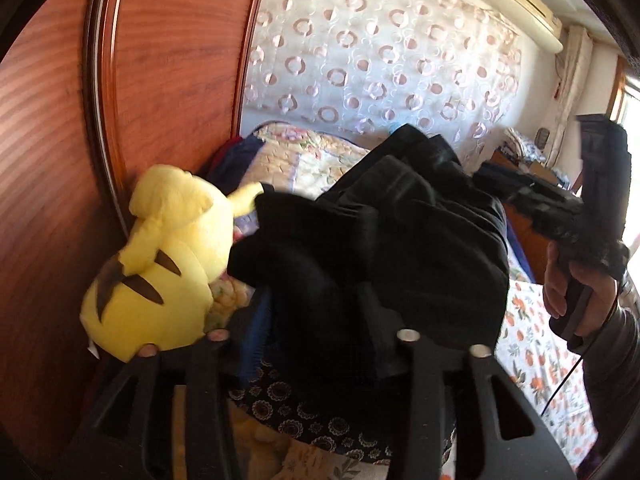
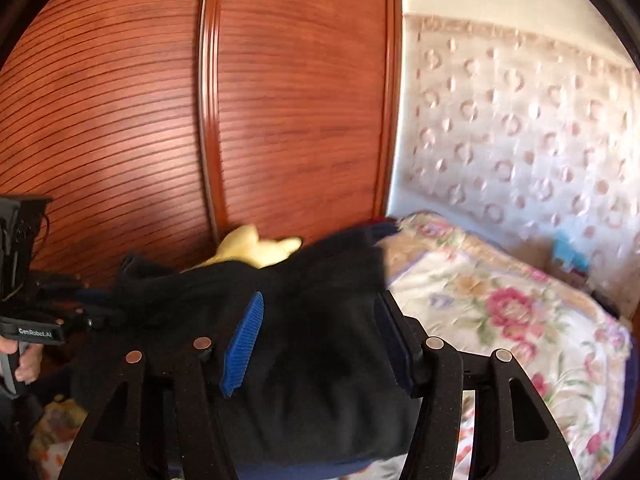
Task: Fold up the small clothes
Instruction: 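Lower the shirt onto the clothes stack beside the yellow plush and open both tools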
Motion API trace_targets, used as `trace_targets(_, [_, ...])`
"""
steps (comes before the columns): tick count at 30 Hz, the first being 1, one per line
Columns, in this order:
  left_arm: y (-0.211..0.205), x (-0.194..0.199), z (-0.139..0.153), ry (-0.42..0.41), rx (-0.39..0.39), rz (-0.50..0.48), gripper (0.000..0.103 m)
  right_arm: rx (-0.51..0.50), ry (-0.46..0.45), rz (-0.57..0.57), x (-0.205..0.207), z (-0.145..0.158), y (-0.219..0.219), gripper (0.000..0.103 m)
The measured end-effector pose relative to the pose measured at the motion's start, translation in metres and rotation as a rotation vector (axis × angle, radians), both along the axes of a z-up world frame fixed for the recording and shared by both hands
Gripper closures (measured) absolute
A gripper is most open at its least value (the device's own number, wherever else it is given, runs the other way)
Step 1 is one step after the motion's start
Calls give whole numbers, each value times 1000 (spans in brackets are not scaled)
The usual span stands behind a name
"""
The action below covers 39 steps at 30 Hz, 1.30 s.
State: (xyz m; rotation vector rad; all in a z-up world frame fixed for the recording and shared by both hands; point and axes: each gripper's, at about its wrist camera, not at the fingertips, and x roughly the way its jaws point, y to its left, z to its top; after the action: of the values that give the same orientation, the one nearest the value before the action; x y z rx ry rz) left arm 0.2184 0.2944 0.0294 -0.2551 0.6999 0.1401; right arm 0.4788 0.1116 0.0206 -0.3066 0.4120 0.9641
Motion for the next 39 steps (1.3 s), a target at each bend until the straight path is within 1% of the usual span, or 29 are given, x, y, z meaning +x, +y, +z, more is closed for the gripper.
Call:
trace_targets(2, [-5,-6,6,-7,50,2,49,-41,14,-7,12,-14,4,43])
trace_targets(3, [-8,-10,10,-19,70,4,41,-60,19,-13,15,-21,5,43])
trace_targets(4, [-10,-12,13,-31,81,6,36,-73,28,-19,18,-26,5,43])
trace_targets(7, [-21,-15,20,-69,115,1,36,-80,82,-35,27,-33,8,43])
trace_targets(9, [-30,-12,19,-69,114,-22,36,-65,90,-47,34,-34,6,43])
trace_targets(10, [-35,-10,15,-59,108,-36,36,-60,91,-49,34,-33,6,43])
trace_targets(11, [-40,-6,9,-38,104,-51,36,-57,93,-50,32,-26,6,43])
trace_targets(12, [-44,-3,-1,-1,99,-58,36,-54,96,-52,31,-25,7,43])
trace_targets(13, [-46,-1,-8,14,93,-56,36,-55,99,-56,30,-26,6,43])
trace_targets(15, [-51,-3,-23,32,83,-58,36,-49,110,-61,24,-30,3,43])
trace_targets(18, [-50,-9,-29,16,61,-44,36,-45,112,-63,5,-33,-9,43])
trace_targets(20, [-52,-11,-25,3,61,-42,36,-32,118,-72,2,-35,-12,43])
trace_targets(22, [-55,-12,-20,1,80,-36,36,-12,140,-86,2,-34,-16,42])
trace_targets(25, [-65,-12,-10,-10,96,-38,36,17,138,-116,-7,-26,-24,42])
trace_targets(29, [-79,-16,1,-26,132,-39,36,26,109,-121,-31,-16,-37,41])
trace_targets(33, [-95,-23,12,-46,151,-52,36,48,95,-146,-57,-7,-59,41])
trace_targets(36, [-113,-28,19,-59,186,-63,36,66,87,-178,-82,-1,-82,41])
trace_targets(39, [-133,-36,26,-87,194,-98,36,88,83,-224,-113,5,-113,41])
